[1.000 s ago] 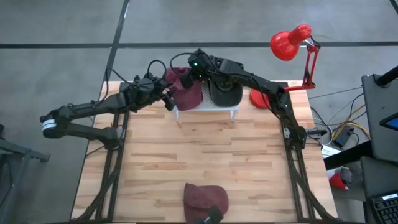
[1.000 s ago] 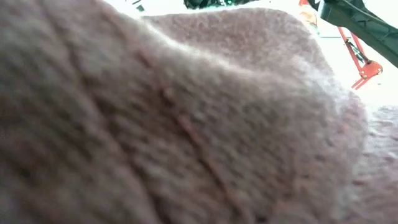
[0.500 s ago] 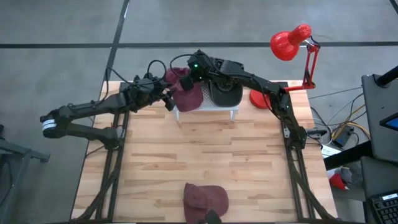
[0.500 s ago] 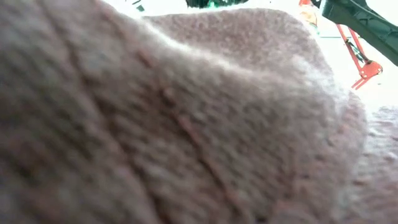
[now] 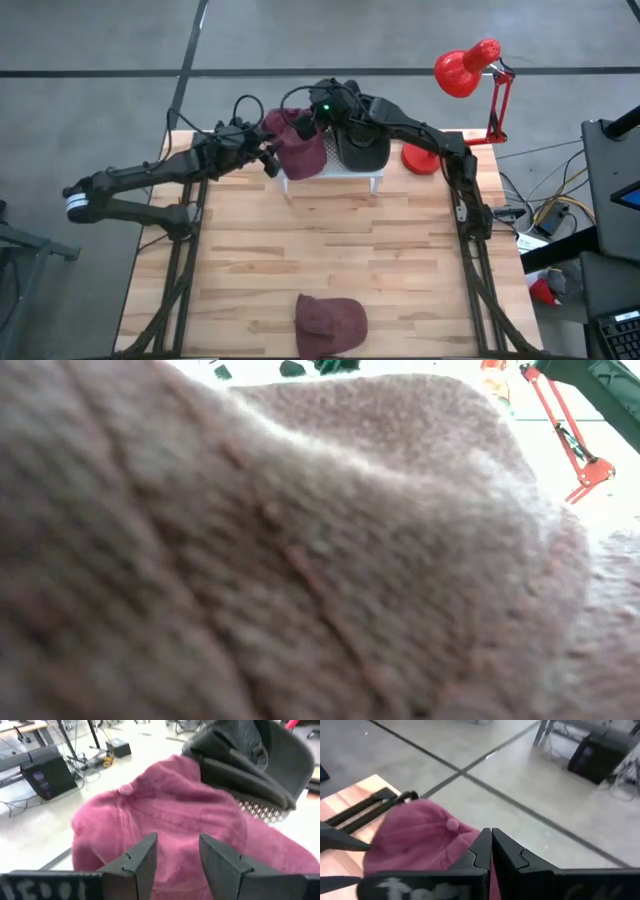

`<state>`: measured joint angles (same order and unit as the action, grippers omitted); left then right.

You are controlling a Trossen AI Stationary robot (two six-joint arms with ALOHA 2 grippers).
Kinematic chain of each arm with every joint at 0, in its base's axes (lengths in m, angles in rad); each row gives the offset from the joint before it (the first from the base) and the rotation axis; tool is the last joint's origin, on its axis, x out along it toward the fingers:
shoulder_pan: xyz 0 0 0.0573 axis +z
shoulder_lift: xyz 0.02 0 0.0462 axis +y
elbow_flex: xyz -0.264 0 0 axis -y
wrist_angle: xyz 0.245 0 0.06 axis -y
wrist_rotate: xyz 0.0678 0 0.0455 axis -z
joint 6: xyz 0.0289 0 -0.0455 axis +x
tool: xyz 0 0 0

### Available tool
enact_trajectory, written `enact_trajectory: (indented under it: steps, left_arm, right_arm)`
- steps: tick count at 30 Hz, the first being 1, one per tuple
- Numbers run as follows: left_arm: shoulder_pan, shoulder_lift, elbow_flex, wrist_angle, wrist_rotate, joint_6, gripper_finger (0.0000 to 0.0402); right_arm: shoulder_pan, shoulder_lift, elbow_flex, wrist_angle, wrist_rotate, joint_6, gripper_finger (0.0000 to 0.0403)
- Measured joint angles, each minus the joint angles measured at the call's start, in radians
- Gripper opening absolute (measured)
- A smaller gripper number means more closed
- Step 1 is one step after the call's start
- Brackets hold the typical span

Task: Pick & Place hat
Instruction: Stack the red cap on the red caps on the shelf

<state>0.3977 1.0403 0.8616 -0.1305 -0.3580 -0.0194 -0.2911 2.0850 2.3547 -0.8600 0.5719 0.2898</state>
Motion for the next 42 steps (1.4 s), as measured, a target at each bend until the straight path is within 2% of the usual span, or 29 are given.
enact_trajectory:
  steps: [8,13,16,21,28,32,38,42]
  left_arm:
    - [0.0,-0.094,0.011,-0.001,0.0,0.024,0.0163]
    - [0.0,-0.178,0.01,-0.051,0.002,-0.002,0.0163]
    - [0.0,-0.228,0.009,-0.087,0.035,-0.038,0.0163]
    - [-0.001,-0.293,0.005,-0.133,0.191,-0.105,0.0163]
    - [-0.006,-0.353,-0.001,-0.237,0.509,-0.183,0.0163]
    - [-0.033,-0.413,-0.031,-0.235,0.607,-0.263,0.0163]
    - [-0.099,-0.56,-0.154,-0.157,0.607,-0.392,0.0163]
    - [-0.141,-0.649,-0.279,-0.017,0.604,-0.51,0.0163]
  right_arm:
    - [0.093,-0.067,0.0,0.033,0.041,-0.066,0.0008]
    - [0.18,-0.09,-0.001,0.026,0.148,-0.066,0.0008]
    - [0.233,-0.106,-0.002,0.019,0.167,-0.081,0.0008]
    - [0.311,-0.122,-0.007,-0.035,0.168,-0.088,0.0008]
    - [0.416,-0.145,-0.065,-0.108,0.164,0.026,0.0008]
    - [0.478,-0.229,-0.205,-0.075,0.172,0.106,0.0008]
    - [0.615,-0.434,-0.566,0.056,0.301,0.285,0.0008]
    - [0.72,-0.577,-0.826,0.274,0.236,0.346,0.0008]
